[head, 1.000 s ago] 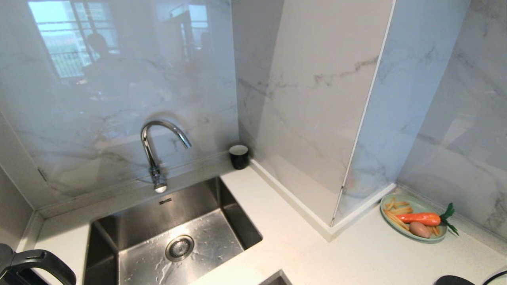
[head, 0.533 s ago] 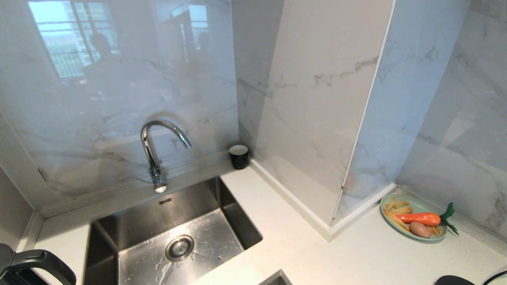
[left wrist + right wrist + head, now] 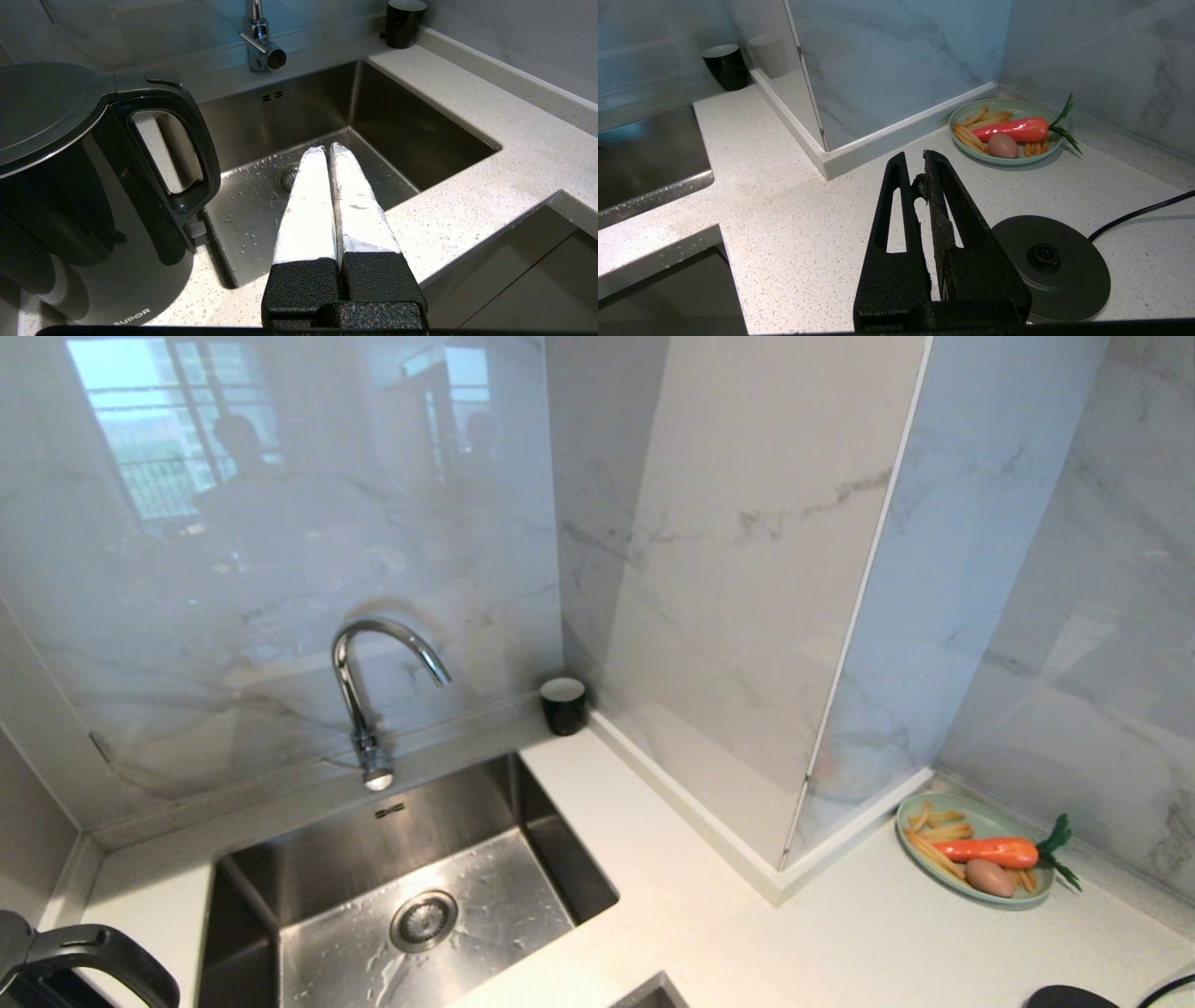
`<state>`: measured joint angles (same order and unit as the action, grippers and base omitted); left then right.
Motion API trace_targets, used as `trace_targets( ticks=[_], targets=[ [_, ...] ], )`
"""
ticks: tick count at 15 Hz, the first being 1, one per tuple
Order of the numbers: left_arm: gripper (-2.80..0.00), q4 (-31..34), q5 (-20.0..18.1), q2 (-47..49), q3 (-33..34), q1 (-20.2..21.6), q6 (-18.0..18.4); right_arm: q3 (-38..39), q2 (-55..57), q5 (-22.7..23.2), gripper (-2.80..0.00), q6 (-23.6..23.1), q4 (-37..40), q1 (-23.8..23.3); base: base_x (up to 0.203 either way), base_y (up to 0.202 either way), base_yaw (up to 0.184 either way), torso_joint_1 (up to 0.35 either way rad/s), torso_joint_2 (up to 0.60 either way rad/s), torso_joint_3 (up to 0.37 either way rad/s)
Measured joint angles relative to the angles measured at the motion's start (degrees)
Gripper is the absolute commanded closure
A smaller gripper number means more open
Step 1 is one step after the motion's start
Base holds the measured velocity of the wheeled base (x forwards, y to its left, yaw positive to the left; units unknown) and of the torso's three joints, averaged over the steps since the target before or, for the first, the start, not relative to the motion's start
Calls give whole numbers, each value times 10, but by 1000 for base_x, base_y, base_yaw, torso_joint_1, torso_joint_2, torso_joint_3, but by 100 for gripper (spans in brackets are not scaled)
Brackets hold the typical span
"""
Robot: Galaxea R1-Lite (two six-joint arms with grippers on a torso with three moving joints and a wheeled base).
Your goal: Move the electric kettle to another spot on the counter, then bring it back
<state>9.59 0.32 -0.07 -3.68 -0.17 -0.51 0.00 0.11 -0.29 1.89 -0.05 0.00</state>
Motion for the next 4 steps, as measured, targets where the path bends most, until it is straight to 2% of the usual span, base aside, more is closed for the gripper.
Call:
trace_targets(
  ticks=[4],
  targets=[
    [0,0,0,0,0,0,0,0,0,0,0,1,0,0,0,0,0,0,0,0]
  ],
)
